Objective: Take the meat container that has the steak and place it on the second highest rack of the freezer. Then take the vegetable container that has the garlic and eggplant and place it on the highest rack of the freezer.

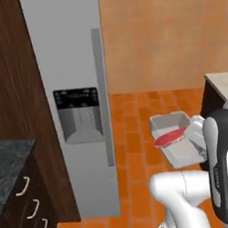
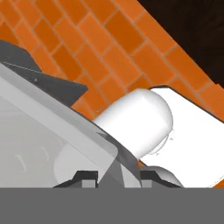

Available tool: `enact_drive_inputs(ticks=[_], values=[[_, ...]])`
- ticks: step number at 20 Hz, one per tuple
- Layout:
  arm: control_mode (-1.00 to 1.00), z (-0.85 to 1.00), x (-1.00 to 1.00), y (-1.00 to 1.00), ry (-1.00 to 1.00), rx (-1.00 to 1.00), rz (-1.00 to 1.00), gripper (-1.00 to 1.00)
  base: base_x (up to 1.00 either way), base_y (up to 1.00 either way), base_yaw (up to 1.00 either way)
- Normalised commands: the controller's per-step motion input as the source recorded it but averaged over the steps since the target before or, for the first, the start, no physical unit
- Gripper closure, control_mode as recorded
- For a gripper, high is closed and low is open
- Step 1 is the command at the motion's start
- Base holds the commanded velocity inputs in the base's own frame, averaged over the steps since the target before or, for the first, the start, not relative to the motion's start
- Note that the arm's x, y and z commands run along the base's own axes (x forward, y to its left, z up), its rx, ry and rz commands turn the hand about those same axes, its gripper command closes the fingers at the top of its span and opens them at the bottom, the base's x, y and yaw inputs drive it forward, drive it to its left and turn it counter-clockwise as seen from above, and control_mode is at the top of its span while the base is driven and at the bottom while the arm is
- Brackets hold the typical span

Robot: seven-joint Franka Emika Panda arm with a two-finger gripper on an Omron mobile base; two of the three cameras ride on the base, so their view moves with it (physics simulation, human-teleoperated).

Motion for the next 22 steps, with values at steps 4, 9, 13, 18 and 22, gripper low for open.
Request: enact_drive_inputs(ticks=[4,9,13,18,22], values=[[1.00,0.00,0.00,0.00,0.00,0.00,0.00,1.00,0.66,-0.79,-0.27],[1.00,0.00,0.00,0.00,0.00,0.00,0.00,1.00,0.72,-0.70,-0.35],[1.00,0.00,0.00,0.00,0.00,0.00,0.00,1.00,1.00,-0.28,-0.12],[1.00,0.00,0.00,0.00,0.00,0.00,0.00,1.00,1.00,-0.32,-0.10],[1.00,0.00,0.00,0.00,0.00,0.00,0.00,1.00,1.00,-0.56,-0.03]])
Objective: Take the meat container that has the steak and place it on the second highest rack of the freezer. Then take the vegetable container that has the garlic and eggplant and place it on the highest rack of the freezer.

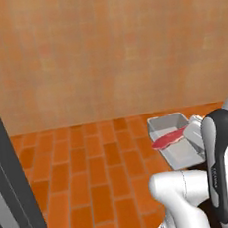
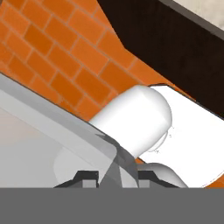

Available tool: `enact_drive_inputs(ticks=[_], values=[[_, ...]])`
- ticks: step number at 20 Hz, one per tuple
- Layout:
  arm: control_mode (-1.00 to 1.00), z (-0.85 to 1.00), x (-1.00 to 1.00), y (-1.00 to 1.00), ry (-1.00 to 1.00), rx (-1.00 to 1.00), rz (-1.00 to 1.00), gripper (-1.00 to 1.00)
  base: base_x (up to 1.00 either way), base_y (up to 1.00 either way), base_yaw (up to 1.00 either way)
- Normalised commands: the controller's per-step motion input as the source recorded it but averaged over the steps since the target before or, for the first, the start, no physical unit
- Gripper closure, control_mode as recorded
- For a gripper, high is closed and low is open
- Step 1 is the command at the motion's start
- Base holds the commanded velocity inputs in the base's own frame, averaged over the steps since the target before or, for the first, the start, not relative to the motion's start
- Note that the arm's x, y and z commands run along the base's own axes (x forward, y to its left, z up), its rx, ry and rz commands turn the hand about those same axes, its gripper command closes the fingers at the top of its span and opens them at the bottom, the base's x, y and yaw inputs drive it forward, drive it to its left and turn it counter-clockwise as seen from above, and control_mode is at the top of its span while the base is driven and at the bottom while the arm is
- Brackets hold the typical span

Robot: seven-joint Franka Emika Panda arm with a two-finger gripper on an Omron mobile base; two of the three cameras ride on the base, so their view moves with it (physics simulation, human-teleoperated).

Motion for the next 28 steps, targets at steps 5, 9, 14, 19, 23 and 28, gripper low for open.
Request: enact_drive_inputs(ticks=[5,9,14,19,23,28], values=[[1.00,0.00,0.00,0.00,0.00,0.00,0.00,1.00,1.00,-0.53,0.05],[1.00,0.00,0.00,0.00,0.00,0.00,0.00,1.00,1.00,-0.22,0.38],[1.00,0.00,0.00,0.00,0.00,0.00,0.00,1.00,1.00,-0.36,0.10],[1.00,0.00,0.00,0.00,0.00,0.00,0.00,1.00,1.00,-0.38,0.00],[1.00,0.00,0.00,0.00,0.00,0.00,0.00,1.00,0.73,-0.11,0.33],[1.00,0.00,0.00,0.00,0.00,0.00,0.00,1.00,0.30,-0.01,0.59]])
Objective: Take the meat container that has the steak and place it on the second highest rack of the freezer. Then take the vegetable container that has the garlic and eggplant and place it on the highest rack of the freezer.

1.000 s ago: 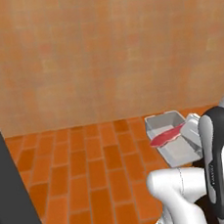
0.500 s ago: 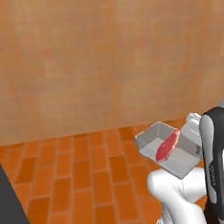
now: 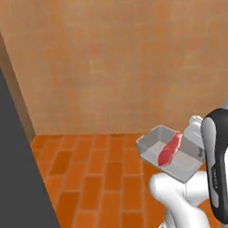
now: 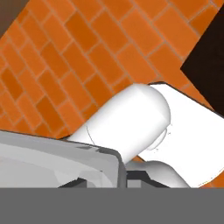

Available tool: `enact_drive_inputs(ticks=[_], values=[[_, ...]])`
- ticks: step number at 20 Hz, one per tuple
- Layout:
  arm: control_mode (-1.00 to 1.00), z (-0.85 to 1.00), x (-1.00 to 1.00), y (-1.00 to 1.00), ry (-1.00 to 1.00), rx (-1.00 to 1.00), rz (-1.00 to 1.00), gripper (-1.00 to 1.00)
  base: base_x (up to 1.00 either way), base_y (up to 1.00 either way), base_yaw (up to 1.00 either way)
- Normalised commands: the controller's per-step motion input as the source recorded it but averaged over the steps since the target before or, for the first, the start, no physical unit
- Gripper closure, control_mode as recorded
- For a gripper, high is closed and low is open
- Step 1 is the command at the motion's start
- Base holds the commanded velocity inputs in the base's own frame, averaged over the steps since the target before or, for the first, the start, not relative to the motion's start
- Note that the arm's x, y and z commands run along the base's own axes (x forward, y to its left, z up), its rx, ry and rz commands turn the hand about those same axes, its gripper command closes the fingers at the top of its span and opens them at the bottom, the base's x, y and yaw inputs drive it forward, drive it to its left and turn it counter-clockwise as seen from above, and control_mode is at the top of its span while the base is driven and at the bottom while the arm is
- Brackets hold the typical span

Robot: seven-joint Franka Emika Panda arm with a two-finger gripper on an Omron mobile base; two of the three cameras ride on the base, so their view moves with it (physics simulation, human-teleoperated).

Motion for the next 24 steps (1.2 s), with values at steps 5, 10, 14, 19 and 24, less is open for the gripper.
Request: enact_drive_inputs(ticks=[5,10,14,19,24], values=[[1.00,0.00,0.00,0.00,0.00,0.00,0.00,1.00,0.07,-0.23,0.75],[1.00,0.00,0.00,0.00,0.00,0.00,0.00,1.00,0.00,-0.19,0.81],[1.00,0.00,0.00,0.00,0.00,0.00,0.00,1.00,0.00,-0.22,0.72],[1.00,0.00,0.00,0.00,0.00,0.00,0.00,1.00,0.00,-0.22,0.36],[1.00,0.00,0.00,0.00,0.00,0.00,0.00,1.00,0.00,0.00,0.58]])
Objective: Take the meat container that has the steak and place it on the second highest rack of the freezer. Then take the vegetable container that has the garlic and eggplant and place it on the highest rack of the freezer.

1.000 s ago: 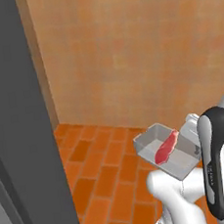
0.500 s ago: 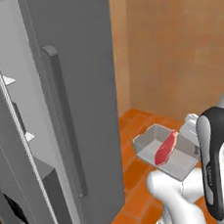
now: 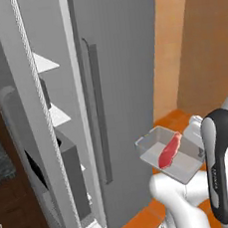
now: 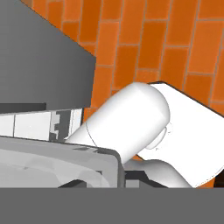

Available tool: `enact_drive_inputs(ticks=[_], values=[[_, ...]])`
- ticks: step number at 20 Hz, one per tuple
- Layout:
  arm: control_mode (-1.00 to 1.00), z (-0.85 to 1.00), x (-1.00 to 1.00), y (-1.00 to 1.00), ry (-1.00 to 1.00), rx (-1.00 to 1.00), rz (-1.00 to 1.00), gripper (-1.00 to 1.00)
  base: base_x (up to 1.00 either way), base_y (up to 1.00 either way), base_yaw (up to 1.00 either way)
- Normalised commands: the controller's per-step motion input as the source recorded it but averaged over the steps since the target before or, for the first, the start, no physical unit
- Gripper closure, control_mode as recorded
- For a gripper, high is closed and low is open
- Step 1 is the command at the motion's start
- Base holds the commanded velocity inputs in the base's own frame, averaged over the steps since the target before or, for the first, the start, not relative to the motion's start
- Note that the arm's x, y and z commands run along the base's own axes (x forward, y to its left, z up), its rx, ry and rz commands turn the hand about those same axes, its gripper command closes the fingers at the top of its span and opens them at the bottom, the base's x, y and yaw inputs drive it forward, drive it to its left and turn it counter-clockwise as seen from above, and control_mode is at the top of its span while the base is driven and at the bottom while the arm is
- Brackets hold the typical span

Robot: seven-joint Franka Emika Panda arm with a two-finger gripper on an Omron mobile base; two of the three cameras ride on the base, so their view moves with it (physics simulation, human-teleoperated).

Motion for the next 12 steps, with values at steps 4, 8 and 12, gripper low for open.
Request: enact_drive_inputs(ticks=[4,8,12], values=[[1.00,0.00,0.00,0.00,0.00,0.00,0.00,1.00,0.03,0.00,0.51],[1.00,0.00,0.00,0.00,0.00,0.00,0.00,1.00,0.13,0.00,0.38],[1.00,0.00,0.00,0.00,0.00,0.00,0.00,1.00,0.37,0.03,0.33]])
